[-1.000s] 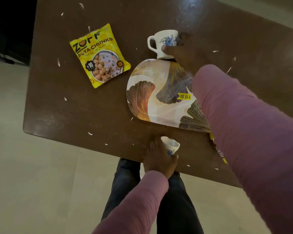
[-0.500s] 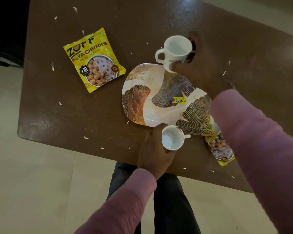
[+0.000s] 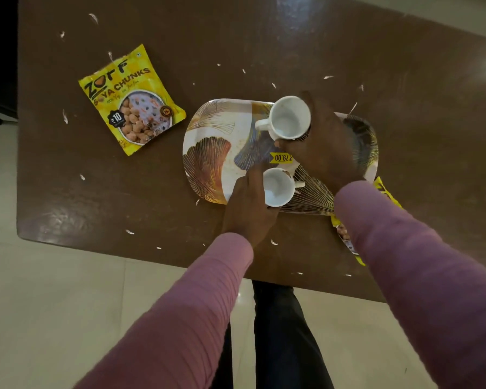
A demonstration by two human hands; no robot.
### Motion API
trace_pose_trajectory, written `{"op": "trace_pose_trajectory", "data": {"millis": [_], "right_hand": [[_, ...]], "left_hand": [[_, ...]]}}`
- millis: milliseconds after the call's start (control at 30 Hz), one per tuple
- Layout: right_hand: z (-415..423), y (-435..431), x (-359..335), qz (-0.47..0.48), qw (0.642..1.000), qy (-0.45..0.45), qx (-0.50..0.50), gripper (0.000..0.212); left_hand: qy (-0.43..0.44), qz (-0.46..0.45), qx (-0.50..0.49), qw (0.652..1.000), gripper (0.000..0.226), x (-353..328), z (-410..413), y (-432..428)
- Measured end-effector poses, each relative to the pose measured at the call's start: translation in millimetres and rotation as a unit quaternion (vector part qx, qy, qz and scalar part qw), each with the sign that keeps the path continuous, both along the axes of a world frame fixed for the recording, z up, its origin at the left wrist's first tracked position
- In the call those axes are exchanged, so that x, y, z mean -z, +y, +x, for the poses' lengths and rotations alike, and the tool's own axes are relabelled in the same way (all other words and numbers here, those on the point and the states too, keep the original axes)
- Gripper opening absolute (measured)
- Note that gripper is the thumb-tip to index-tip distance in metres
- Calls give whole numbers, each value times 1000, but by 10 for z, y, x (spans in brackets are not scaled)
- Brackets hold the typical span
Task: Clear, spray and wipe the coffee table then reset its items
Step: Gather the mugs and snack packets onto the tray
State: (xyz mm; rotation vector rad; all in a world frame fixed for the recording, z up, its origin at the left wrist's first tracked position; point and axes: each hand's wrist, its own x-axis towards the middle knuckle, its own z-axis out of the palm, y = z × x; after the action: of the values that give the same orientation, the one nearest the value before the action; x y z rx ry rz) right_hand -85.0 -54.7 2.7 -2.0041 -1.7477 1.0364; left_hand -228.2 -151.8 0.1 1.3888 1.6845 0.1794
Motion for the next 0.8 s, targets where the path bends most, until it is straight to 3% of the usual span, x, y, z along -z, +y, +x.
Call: {"op": "trace_pose_trajectory", "data": {"millis": [667, 800], "right_hand": [[11, -128, 50, -1, 999, 52, 10, 73], [58, -234, -61, 36, 995, 49, 85, 66]], "left_hand": [[-26, 30, 15, 999, 85, -31, 88, -70], [-22, 32, -36, 999, 86, -138, -102, -104]]}}
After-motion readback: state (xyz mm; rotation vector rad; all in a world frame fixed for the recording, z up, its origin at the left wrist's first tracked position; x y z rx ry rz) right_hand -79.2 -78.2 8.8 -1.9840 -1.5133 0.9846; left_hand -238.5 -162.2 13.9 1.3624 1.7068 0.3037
